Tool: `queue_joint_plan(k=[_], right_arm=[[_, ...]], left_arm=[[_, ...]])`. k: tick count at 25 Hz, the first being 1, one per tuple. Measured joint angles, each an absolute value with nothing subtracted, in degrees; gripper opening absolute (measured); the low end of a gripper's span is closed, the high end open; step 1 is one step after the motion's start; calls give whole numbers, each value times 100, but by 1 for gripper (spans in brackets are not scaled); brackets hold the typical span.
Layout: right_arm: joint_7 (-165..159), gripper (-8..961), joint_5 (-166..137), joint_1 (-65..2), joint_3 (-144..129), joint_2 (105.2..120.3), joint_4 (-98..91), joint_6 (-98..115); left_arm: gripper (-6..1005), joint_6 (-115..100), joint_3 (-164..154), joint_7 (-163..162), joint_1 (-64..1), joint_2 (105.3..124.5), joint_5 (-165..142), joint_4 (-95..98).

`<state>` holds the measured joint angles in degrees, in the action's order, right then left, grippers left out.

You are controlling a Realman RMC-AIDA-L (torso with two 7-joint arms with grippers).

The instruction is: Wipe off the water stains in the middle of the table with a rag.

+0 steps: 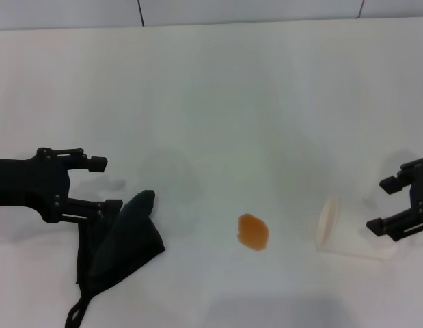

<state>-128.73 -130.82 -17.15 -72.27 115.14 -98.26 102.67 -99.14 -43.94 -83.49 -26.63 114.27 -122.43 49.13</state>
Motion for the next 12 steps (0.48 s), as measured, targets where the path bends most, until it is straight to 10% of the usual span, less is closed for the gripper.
queue_joint_plan(k=[12], right_arm=[[-12942, 767, -13345, -1766, -7742, 11521, -9566, 9978]], left_arm=[[886, -9914, -4392, -8358, -2677, 11443, -12242, 4913]])
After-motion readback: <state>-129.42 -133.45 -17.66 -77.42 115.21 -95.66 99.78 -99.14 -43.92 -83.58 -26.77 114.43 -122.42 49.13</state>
